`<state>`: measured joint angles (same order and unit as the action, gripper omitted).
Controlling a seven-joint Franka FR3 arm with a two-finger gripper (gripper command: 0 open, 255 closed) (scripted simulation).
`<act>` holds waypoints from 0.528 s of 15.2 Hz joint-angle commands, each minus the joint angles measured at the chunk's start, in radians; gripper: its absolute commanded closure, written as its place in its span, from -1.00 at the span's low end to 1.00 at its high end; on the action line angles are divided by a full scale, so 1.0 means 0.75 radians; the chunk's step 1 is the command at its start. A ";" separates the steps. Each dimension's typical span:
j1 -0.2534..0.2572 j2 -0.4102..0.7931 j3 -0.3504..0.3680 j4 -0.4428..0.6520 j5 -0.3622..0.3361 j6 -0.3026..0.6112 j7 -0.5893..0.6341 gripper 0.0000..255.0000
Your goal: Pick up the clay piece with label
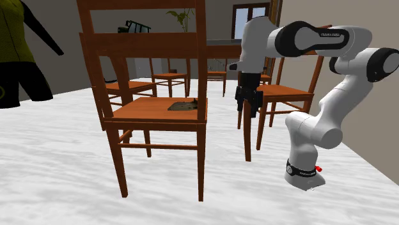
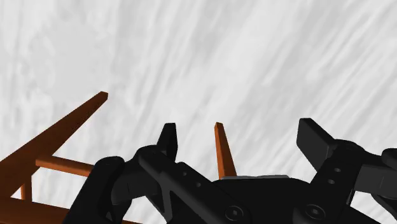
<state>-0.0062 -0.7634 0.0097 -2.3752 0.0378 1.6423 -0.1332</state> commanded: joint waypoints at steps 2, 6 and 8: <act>-0.014 0.048 0.009 0.038 0.001 0.019 0.038 -1.00; -0.073 0.232 0.040 0.204 -0.005 0.075 0.190 -1.00; -0.102 0.321 0.052 0.294 -0.014 0.093 0.265 -1.00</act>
<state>-0.0710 -0.5581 0.0453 -2.1868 0.0312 1.7009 0.0364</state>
